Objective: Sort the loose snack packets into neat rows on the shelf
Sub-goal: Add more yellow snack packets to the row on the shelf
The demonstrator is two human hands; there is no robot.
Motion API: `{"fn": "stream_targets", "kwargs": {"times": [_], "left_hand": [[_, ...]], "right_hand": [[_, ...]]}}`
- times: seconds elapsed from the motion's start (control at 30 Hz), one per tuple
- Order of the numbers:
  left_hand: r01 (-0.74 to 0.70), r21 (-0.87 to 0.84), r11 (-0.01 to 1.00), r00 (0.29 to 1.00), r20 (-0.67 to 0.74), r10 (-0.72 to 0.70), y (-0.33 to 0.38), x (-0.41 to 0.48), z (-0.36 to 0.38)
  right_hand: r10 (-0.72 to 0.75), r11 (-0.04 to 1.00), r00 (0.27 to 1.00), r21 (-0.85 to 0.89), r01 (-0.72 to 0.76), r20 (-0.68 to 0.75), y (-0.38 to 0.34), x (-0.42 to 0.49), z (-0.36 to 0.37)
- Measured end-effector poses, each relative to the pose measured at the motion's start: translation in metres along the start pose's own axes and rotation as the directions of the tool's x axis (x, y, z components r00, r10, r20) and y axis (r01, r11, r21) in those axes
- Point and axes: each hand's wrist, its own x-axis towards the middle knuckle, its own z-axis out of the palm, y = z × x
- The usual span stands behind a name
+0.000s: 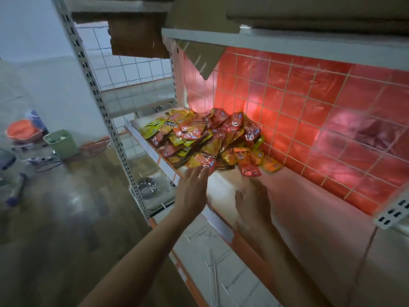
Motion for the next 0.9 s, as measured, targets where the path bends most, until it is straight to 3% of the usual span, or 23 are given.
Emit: {"fn": "stream_targets", "kwargs": {"times": [0.3,0.47,0.67,0.8,0.9], "left_hand": [[-0.202,0.127,0.971,0.975,0.115,0.188,-0.054,0.105,0.021],[-0.287,0.143,0.947,0.942,0.223,0.251,-0.063,0.130,0.026],[-0.332,0.118,0.936,0.917,0.272,0.291,-0.070,0.144,0.024],[-0.359,0.107,0.927,0.914,0.243,0.326,-0.067,0.145,0.025],[-0.410,0.007,0.912,0.908,0.100,0.407,-0.059,0.142,0.027]], "right_hand": [[0.360,0.931,0.923,-0.014,-0.365,-0.136,0.001,0.092,0.031],[0.446,0.849,0.881,-0.236,-0.473,-0.158,0.000,0.108,0.043],[0.424,0.821,0.890,-0.345,-0.455,-0.165,0.000,0.113,0.050],[0.436,0.867,0.876,-0.164,-0.470,-0.207,-0.005,0.111,0.046],[0.426,0.903,0.867,0.188,-0.387,-0.260,-0.005,0.104,0.038]]}}
